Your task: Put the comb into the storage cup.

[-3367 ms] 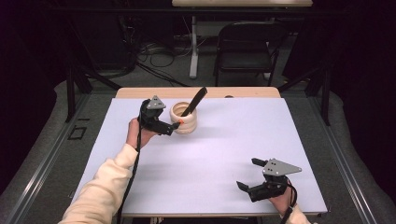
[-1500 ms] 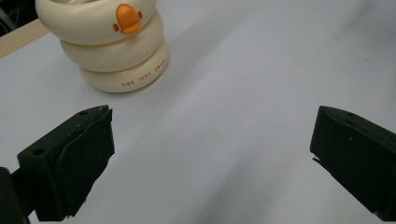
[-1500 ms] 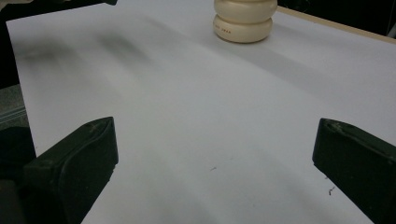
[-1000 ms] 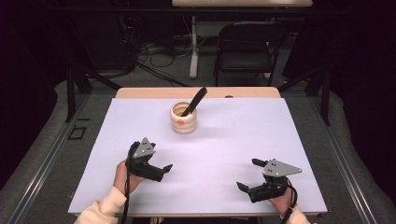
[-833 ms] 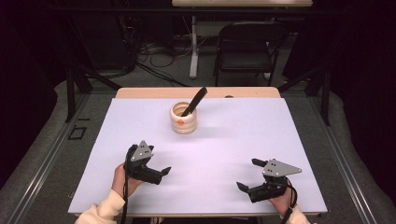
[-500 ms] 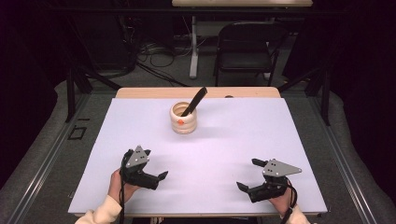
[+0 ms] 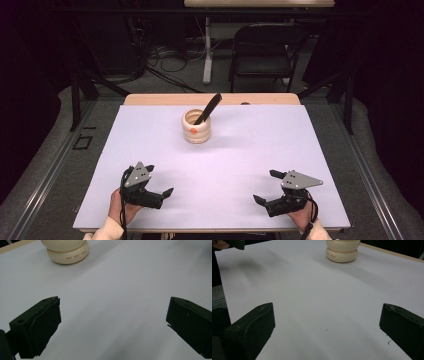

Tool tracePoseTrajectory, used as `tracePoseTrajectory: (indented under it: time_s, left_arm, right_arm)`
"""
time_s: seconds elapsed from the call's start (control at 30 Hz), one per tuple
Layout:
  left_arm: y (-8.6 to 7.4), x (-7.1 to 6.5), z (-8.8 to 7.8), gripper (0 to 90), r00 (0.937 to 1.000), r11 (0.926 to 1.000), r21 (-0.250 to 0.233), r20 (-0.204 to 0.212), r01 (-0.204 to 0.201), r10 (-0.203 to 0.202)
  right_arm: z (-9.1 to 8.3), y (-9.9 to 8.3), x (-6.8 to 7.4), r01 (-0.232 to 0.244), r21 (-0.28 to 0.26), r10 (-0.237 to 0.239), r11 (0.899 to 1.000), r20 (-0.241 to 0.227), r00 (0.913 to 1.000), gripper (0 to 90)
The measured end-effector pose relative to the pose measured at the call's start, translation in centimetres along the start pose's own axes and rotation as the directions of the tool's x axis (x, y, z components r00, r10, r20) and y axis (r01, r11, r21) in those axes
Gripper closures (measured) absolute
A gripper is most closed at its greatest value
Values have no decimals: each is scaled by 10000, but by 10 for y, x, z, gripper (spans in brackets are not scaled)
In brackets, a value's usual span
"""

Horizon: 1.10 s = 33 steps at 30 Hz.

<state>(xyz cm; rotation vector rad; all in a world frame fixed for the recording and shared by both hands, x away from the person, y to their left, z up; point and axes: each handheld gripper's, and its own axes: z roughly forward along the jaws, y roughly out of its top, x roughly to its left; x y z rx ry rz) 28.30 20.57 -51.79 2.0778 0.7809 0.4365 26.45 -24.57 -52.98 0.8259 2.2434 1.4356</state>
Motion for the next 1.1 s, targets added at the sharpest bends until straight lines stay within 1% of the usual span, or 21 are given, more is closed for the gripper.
tracePoseTrajectory:
  time_s: [0.2, 0.37, 0.67, 0.77, 0.87, 0.93, 1.0, 1.1]
  left_arm:
    - [-5, -1, -5, 0, 10000, 10000, -49, -36, 42, -42]
    - [-9, -1, -10, 0, 9999, 9998, -185, -101, 103, -105]
    - [-18, -4, -17, 0, 9997, 9998, -138, -190, 137, -140]
    - [-19, -4, -20, 0, 9994, 9996, -180, -243, 224, -229]
    - [-21, -5, -19, 0, 9995, 9997, -113, -222, 236, -238]
    - [-20, -4, -18, 0, 9998, 9999, 6, -166, 112, -112]
    - [-20, -5, -17, 0, 9999, 9999, -6, -61, 156, -156]
    - [-21, -4, -16, 0, 9998, 9999, -32, -37, 170, -170]
  right_arm:
    - [0, 0, 0, -8, -9, 8, 10000, 12, 10000, 0]
    - [0, 0, 0, -5, -9, 5, 10000, 7, 10000, 0]
    - [0, 0, 0, -11, -14, 11, 10000, 23, 10000, 0]
    - [0, 0, 0, -4, 13, 3, 10000, 10, 10000, 0]
    - [0, 0, 1, 39, 18, -39, 10000, 12, 10000, 0]
    - [0, 0, 1, 48, -9, -48, 10000, 8, 10000, 0]
    - [0, 0, 1, 60, 3, -60, 10000, -13, 10000, 0]
    - [0, 0, 2, 78, 6, -78, 10000, -29, 10000, 0]
